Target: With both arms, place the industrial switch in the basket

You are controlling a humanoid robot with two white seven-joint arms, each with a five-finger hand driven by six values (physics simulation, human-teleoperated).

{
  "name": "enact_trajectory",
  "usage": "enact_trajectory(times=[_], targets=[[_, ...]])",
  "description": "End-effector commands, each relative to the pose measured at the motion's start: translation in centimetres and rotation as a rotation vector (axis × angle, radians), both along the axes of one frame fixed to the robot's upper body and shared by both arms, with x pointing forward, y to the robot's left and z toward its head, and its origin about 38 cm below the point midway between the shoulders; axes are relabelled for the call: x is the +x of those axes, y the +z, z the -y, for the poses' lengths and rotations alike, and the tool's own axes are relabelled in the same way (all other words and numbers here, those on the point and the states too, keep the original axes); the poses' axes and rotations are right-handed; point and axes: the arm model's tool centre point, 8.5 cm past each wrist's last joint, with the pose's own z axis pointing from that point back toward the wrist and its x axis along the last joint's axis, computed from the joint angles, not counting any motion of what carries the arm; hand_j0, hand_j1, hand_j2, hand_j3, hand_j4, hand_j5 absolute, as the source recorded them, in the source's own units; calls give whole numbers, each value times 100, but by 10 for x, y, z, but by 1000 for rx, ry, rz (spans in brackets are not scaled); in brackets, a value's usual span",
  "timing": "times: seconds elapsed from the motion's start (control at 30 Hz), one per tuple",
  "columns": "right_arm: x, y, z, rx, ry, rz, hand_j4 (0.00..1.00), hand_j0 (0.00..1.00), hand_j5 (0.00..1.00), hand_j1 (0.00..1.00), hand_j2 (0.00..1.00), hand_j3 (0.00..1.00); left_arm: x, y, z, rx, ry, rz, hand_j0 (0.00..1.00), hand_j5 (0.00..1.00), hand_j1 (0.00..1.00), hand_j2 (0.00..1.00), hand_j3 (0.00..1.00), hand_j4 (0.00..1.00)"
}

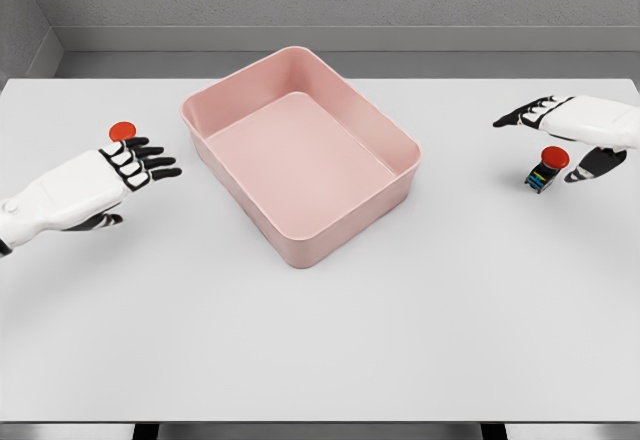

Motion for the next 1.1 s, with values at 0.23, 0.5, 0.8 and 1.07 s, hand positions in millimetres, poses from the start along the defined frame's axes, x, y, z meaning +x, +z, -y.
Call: enact_trajectory(times=[0.23, 0.5, 0.8, 1.07], targets=[[-4, -4, 9, -19, -21, -16, 100, 100, 100, 100, 100, 100, 21, 13, -24, 49, 70, 40, 100, 100, 100, 100, 100, 100], [-2, -13, 33, -51, -120, -48, 100, 100, 100, 100, 100, 100, 54, 2, -35, 20, 172, 44, 100, 100, 100, 100, 100, 100], [4, -22, 26, -46, -165, -64, 100, 100, 100, 100, 100, 100, 89, -24, -20, 48, 208, 10, 100, 100, 100, 100, 100, 100], [10, -37, 12, -31, -188, -90, 100, 100, 100, 100, 100, 100, 96, -30, -26, 41, 249, -11, 100, 100, 100, 100, 100, 100]])
